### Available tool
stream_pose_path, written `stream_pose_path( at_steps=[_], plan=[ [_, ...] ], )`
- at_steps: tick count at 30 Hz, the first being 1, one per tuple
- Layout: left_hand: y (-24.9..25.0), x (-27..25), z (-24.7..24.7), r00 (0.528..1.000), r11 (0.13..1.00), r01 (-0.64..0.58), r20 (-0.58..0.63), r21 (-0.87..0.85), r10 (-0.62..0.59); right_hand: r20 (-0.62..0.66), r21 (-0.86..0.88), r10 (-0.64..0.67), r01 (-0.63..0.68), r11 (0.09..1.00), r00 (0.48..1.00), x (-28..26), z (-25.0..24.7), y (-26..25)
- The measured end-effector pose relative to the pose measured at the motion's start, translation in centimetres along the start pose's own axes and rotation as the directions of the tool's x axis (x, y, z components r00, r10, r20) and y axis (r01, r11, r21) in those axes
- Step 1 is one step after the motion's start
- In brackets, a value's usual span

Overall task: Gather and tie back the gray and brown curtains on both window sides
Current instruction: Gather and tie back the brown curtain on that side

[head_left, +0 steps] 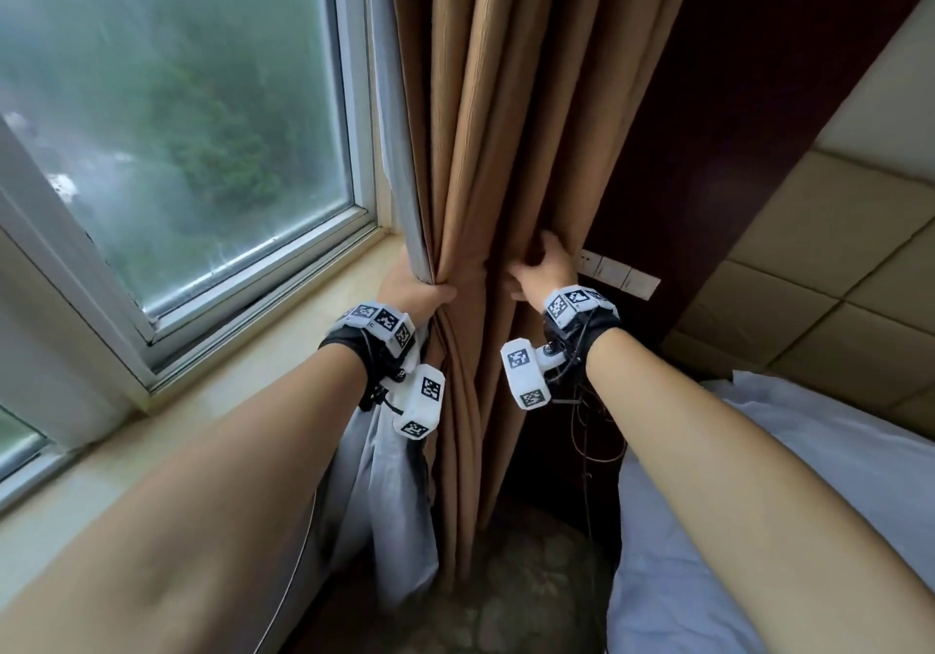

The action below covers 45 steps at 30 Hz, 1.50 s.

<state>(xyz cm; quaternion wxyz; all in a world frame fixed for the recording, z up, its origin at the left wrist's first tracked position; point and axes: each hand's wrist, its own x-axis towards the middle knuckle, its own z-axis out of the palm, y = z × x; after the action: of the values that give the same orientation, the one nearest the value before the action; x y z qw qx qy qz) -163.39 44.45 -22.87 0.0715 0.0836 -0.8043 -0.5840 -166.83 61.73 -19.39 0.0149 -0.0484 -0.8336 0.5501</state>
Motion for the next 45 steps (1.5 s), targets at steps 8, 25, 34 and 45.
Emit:
stream_pose_path(
  at_steps=[8, 25, 34, 45],
  plan=[
    [-0.5, 0.4, 0.8, 0.976, 0.993, -0.022, -0.219, -0.116, -0.004, 0.003, -0.415, -0.287, 0.262, 0.871, 0.958, -1.0, -2.7, 0.3],
    [2.4, -1.8, 4.5, 0.951, 0.941, -0.285, 0.069, -0.181, 0.301, 0.470, -0.181, -0.381, 0.510, 0.841, 0.796, -0.7, -2.4, 0.9],
    [2.0, -0.2, 5.8, 0.982, 0.976, -0.138, -0.148, -0.166, 0.114, 0.023, -0.317, -0.726, 0.694, 0.647, 0.687, 0.2, -4.8, 2.7],
    [1.5, 0.5, 5.2, 0.990, 0.996, -0.068, -0.128, -0.054, 0.061, -0.284, -0.001, -0.279, 0.290, 0.957, 0.917, 3.1, -7.1, 3.7]
  ],
)
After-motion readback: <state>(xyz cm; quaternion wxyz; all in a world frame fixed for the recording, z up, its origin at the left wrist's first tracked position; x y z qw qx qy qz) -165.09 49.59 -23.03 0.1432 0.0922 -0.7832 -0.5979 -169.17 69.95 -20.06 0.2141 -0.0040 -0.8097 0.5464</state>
